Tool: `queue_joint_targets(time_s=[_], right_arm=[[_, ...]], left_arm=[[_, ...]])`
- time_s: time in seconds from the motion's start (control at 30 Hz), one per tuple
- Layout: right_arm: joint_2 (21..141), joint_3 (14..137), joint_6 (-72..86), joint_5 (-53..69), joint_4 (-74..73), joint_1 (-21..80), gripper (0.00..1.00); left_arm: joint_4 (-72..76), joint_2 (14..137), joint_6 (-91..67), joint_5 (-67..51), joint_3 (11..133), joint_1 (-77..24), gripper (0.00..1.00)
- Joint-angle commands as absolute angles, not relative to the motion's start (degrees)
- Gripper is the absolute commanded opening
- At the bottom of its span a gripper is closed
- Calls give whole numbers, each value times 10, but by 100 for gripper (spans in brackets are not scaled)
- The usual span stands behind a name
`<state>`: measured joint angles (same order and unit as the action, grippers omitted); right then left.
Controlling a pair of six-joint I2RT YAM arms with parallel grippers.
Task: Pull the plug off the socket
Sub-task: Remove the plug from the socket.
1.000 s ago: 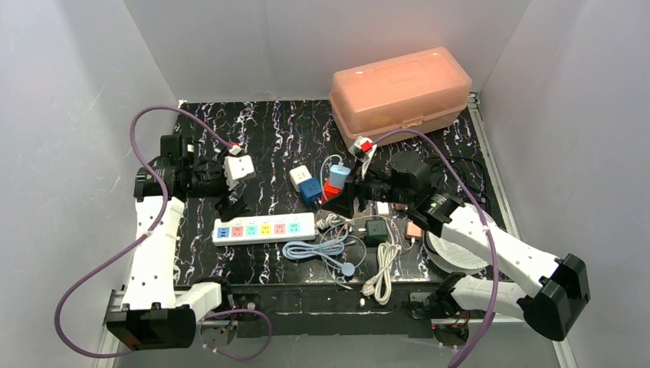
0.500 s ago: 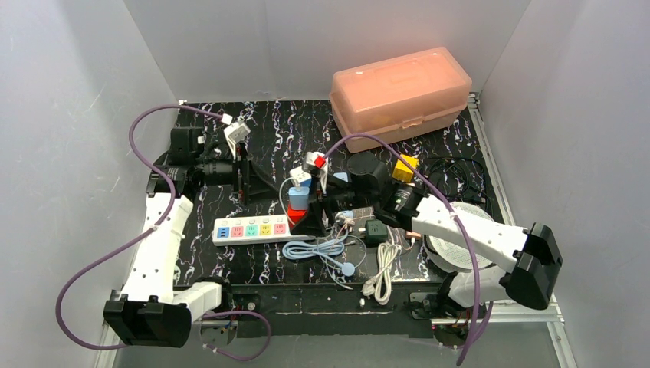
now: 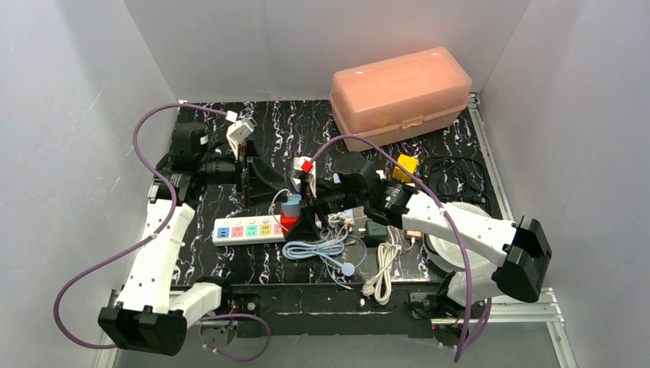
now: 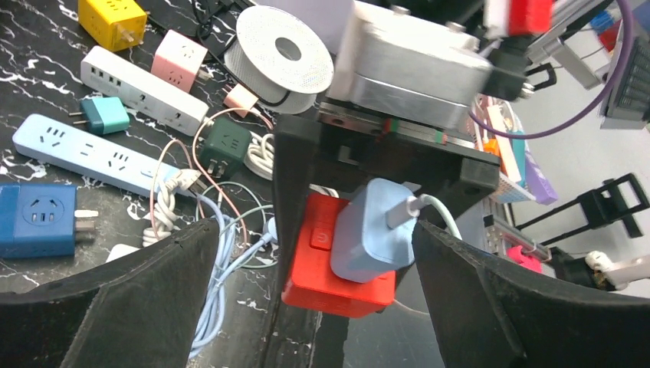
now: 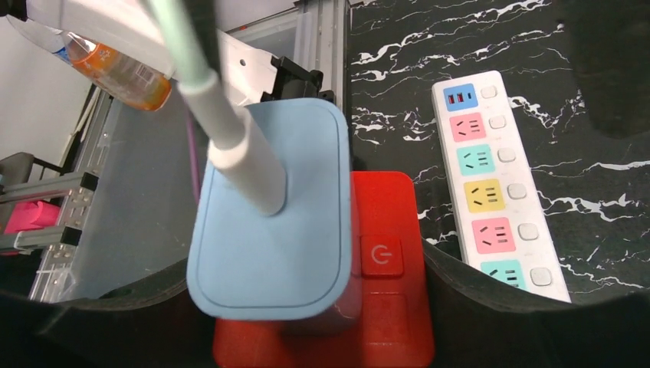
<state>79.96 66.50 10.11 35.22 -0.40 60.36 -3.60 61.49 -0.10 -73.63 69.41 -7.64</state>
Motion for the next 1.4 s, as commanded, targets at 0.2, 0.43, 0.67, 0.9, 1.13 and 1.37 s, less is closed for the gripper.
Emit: queue_joint_targets(time_s=[0.2, 0.43, 0.67, 0.9, 1.13, 1.37], right_arm=[[771, 677, 96, 345, 28, 599, 1], [788, 701, 102, 352, 26, 599, 1], [808, 726, 108, 367, 26, 599, 1], [817, 726, 108, 386, 27, 602, 1], [831, 731, 106, 385, 28, 609, 2], [836, 752, 96, 371, 27, 613, 2]], left_arm=[[-229, 589, 184, -815, 740, -81, 98], [-229, 590, 201, -801, 739, -101, 98], [-227, 582, 252, -724, 716, -145, 88], [-203, 587, 237, -707, 720, -146, 44], [-184, 585, 197, -722, 722, -148, 47], [-174, 581, 184, -722, 715, -154, 41]])
